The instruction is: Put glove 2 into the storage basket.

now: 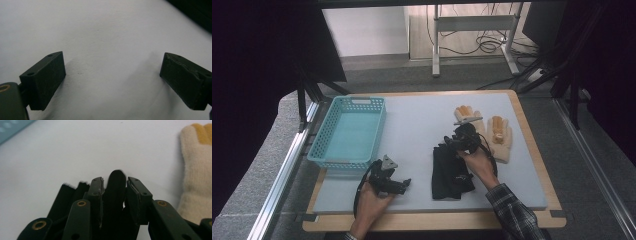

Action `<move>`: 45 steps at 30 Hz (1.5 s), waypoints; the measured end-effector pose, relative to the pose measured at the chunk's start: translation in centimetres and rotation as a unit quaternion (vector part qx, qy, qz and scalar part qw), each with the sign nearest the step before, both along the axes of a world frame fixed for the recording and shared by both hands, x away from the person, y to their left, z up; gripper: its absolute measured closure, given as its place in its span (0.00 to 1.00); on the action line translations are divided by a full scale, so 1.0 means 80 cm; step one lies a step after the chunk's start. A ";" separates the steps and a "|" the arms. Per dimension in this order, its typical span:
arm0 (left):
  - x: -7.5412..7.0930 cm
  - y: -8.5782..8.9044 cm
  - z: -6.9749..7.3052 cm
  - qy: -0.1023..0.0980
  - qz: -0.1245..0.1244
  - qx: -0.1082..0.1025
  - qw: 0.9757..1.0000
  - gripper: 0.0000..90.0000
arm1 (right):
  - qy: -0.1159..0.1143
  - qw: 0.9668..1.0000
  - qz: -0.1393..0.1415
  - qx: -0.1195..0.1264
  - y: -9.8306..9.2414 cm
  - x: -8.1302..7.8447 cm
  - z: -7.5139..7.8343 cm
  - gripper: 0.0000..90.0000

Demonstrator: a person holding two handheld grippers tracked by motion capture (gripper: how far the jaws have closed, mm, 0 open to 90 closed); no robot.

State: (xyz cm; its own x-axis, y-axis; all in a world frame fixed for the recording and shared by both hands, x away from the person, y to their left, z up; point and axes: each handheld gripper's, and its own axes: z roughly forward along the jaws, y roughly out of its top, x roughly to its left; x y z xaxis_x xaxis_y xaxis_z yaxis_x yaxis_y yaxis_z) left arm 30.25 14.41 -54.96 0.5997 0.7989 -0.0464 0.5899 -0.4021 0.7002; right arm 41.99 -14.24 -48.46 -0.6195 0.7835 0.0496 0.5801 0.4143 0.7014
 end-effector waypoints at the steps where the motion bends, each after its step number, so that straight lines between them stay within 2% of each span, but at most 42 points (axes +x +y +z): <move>1: 0.000 0.000 0.000 0.000 0.000 0.000 1.000 0.07 | -0.008 1.000 0.019 -0.001 -0.008 -0.017 0.006 0.72; 3: 0.000 0.000 0.000 0.000 0.000 0.000 1.000 0.07 | -0.010 1.000 0.026 0.000 -0.011 -0.024 0.008 0.72; 4: 0.000 0.000 0.000 0.000 0.000 0.000 1.000 0.07 | -0.013 0.999 0.047 0.006 -0.021 -0.047 0.013 0.72; 7: 0.000 0.000 0.000 -0.001 0.000 0.000 1.000 0.07 | -0.013 0.998 0.067 0.015 -0.034 -0.075 0.017 0.72; 9: 0.000 0.000 0.000 0.000 0.000 0.001 1.000 0.07 | -0.004 0.997 0.080 0.022 -0.041 -0.095 0.015 0.72; 10: 0.000 0.000 0.000 -0.001 0.002 -0.001 1.000 0.07 | -0.004 0.997 0.080 0.022 -0.041 -0.095 0.015 0.72; 12: 0.000 0.000 0.000 -0.001 0.000 0.000 1.000 0.07 | 0.012 0.995 0.092 0.025 -0.048 -0.121 0.007 0.67; 13: 0.000 0.000 0.000 -0.001 0.000 0.000 1.000 0.07 | 0.012 0.995 0.092 0.025 -0.048 -0.121 0.007 0.67; 14: 0.000 0.000 0.000 -0.001 0.000 0.001 1.000 0.07 | 0.022 0.994 0.100 0.030 -0.051 -0.132 0.000 0.64; 18: 0.000 0.000 0.000 -0.001 0.000 0.000 1.000 0.07 | 0.033 0.993 0.112 0.034 -0.049 -0.141 -0.012 0.57; 21: 0.000 0.000 0.000 -0.001 0.000 0.000 1.000 0.07 | 0.020 0.993 0.117 0.011 -0.045 -0.147 -0.023 0.58; 22: 0.000 0.000 0.000 -0.001 0.000 0.000 1.000 0.07 | 0.009 0.993 0.114 -0.014 -0.043 -0.149 -0.029 0.62; 25: 0.000 0.000 0.000 -0.001 0.001 0.000 1.000 0.07 | 0.001 0.993 0.113 -0.018 -0.040 -0.152 -0.034 0.64; 26: 0.000 0.000 0.000 -0.001 0.001 0.000 1.000 0.07 | -0.007 0.994 0.111 -0.025 -0.038 -0.154 -0.035 0.67; 27: 0.000 0.000 0.000 -0.001 0.001 0.000 1.000 0.07 | -0.020 0.992 0.116 -0.034 -0.035 -0.158 -0.033 0.84; 28: 0.000 0.000 0.000 -0.001 0.001 0.001 1.000 0.07 | -0.023 0.991 0.127 -0.025 -0.034 -0.162 -0.031 0.99; 29: 0.000 0.000 0.000 -0.001 0.001 0.001 1.000 0.07 | -0.023 0.991 0.127 -0.025 -0.034 -0.162 -0.031 0.99; 31: 0.000 0.000 0.000 -0.001 0.001 0.000 1.000 0.07 | -0.004 0.992 0.126 -0.027 -0.031 -0.161 -0.035 0.99; 32: 0.000 0.000 0.000 -0.001 0.000 0.000 1.000 0.07 | 0.003 0.993 0.120 -0.020 -0.035 -0.159 -0.030 0.99; 34: 0.000 0.000 0.000 -0.001 0.000 0.000 1.000 0.07 | 0.003 0.993 0.116 -0.019 -0.036 -0.159 -0.027 0.99; 37: 0.000 0.000 0.000 -0.001 0.000 0.001 1.000 0.07 | 0.000 0.994 0.111 0.000 -0.044 -0.156 -0.009 0.99; 38: 0.000 0.000 0.000 -0.001 0.000 0.001 1.000 0.07 | 0.000 0.994 0.111 0.000 -0.044 -0.156 -0.009 0.99; 40: 0.000 0.000 0.000 0.000 -0.001 0.002 1.000 0.07 | -0.002 0.994 0.113 0.007 -0.044 -0.157 -0.002 0.99; 41: 0.000 0.000 0.000 0.000 -0.001 0.002 1.000 0.07 | 0.004 0.993 0.117 0.013 -0.043 -0.158 -0.001 0.99; 42: 0.000 0.000 0.000 -0.001 -0.001 0.002 1.000 0.07 | 0.022 0.991 0.134 0.019 -0.042 -0.160 -0.003 0.97; 43: 0.000 0.000 0.000 0.000 -0.001 0.002 1.000 0.07 | 0.022 0.991 0.134 0.019 -0.042 -0.160 -0.003 0.97; 44: 0.000 0.000 0.000 0.000 -0.001 0.002 1.000 0.07 | 0.036 0.989 0.144 0.023 -0.041 -0.165 -0.008 0.78; 45: 0.000 0.000 0.000 0.000 -0.001 0.002 1.000 0.07 | 0.036 0.989 0.144 0.023 -0.041 -0.165 -0.008 0.78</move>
